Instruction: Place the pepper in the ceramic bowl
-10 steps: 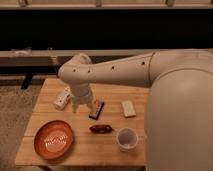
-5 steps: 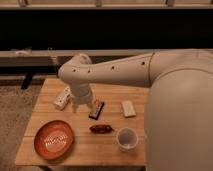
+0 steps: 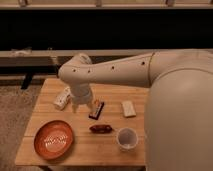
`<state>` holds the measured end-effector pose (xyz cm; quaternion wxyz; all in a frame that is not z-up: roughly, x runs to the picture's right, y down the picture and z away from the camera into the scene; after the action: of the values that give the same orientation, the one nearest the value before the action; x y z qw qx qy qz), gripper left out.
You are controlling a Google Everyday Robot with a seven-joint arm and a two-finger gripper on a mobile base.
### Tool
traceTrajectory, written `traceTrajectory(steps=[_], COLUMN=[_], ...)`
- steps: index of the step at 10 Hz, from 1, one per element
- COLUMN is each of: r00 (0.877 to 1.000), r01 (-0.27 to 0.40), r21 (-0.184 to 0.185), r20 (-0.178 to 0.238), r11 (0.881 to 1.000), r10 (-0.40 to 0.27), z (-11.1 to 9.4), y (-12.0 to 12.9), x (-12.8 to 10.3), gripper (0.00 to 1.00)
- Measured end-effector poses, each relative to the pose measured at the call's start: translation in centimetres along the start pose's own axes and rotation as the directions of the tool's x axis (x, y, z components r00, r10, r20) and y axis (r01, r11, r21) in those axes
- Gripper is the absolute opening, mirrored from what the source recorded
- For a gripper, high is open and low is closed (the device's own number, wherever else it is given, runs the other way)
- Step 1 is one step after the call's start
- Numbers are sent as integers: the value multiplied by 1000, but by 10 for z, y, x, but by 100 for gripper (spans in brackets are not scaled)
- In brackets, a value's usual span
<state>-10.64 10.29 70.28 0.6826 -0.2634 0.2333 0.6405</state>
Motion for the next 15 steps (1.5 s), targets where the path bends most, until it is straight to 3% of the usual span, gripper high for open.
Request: traceTrajectory(steps=[11, 12, 13, 14, 15], r00=[1000, 1000, 994, 977, 944], r01=[2, 23, 106, 210, 327], r21=[-1, 17, 64, 82, 105], r20=[0, -11, -31, -57, -84], r11=[1000, 1000, 992, 974, 939], r10=[-2, -23, -104, -206, -319], z=[0, 1, 8, 13, 19], y=[0, 0, 0, 1, -8], x=[-1, -3, -7, -8, -11], gripper=[65, 65, 65, 65, 65])
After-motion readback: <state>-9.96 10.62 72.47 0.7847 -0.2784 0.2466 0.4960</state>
